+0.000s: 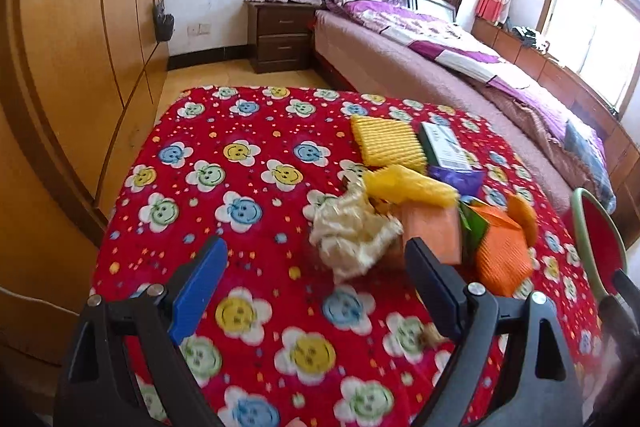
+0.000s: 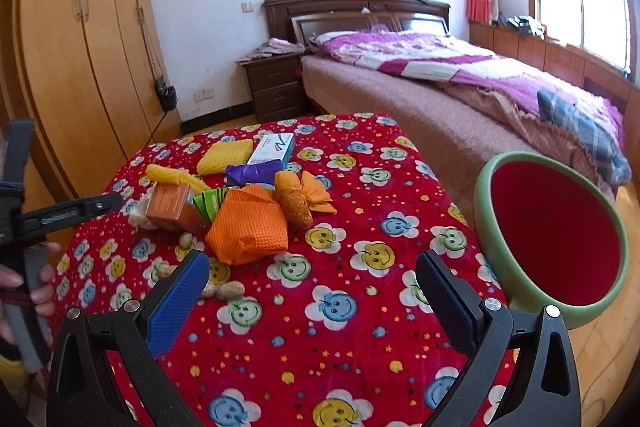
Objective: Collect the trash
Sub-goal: 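Grasp the crumpled white tissue with the left tool while the right tool grasps the orange mesh bag, then lift the tissue with the left tool while the right tool lifts the orange mesh bag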
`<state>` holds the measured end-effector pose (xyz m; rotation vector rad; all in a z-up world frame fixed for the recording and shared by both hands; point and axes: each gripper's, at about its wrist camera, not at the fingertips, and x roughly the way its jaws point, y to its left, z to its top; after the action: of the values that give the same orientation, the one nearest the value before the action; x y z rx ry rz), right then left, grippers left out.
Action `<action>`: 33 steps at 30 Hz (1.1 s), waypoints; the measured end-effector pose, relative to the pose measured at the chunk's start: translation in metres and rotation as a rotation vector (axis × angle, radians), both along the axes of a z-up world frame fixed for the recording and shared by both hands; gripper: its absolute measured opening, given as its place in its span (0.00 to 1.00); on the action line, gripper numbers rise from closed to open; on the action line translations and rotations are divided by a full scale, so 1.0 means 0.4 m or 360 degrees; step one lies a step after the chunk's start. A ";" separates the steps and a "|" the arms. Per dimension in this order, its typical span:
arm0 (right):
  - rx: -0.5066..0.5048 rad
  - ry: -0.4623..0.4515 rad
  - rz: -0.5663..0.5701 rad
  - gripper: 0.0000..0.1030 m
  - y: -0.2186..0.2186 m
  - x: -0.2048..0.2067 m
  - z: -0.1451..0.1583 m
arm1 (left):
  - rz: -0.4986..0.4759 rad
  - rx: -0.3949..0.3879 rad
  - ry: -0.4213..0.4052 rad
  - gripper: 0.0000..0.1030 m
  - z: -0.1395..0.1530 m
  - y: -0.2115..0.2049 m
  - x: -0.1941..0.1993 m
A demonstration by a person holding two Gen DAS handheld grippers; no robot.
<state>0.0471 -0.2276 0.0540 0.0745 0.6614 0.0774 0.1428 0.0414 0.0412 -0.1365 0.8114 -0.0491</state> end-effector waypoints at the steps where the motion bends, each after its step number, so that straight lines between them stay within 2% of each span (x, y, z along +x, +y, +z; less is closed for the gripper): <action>1: 0.0005 0.0012 -0.0006 0.99 0.000 0.006 -0.003 | 0.0006 -0.0003 0.0022 0.88 -0.010 0.001 0.018; 8: 0.0095 0.0110 0.0015 0.99 0.011 0.047 -0.028 | 0.0000 -0.0068 0.0114 0.84 -0.063 -0.003 0.086; 10: 0.0112 0.0131 0.0029 0.93 0.015 0.057 -0.034 | -0.0010 -0.0094 0.0126 0.82 -0.074 -0.005 0.099; 13: 0.0121 0.0167 0.0065 0.82 0.028 0.074 -0.046 | -0.0027 -0.0159 0.0136 0.71 -0.086 -0.013 0.110; 15: 0.0129 0.0195 0.0097 0.71 0.037 0.084 -0.055 | -0.0041 -0.0210 0.0159 0.68 -0.096 -0.017 0.116; 18: 0.0145 0.0234 0.0155 0.64 0.057 0.097 -0.070 | -0.0100 -0.0294 0.0218 0.59 -0.116 -0.034 0.124; 20: 0.0161 0.0250 0.0189 0.58 0.066 0.105 -0.077 | -0.0139 -0.0279 0.0179 0.45 -0.111 -0.050 0.115; 23: 0.0179 0.0266 0.0213 0.53 0.074 0.123 -0.088 | -0.0175 -0.0290 0.0152 0.34 -0.102 -0.058 0.101; 33: 0.0385 0.0331 0.0227 0.46 0.072 0.177 -0.125 | -0.0120 -0.0278 -0.0001 0.32 -0.026 0.001 -0.011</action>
<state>0.1177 -0.1988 0.0038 0.2712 0.8626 0.2899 0.1383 0.0418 0.0308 -0.2710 0.8108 -0.1914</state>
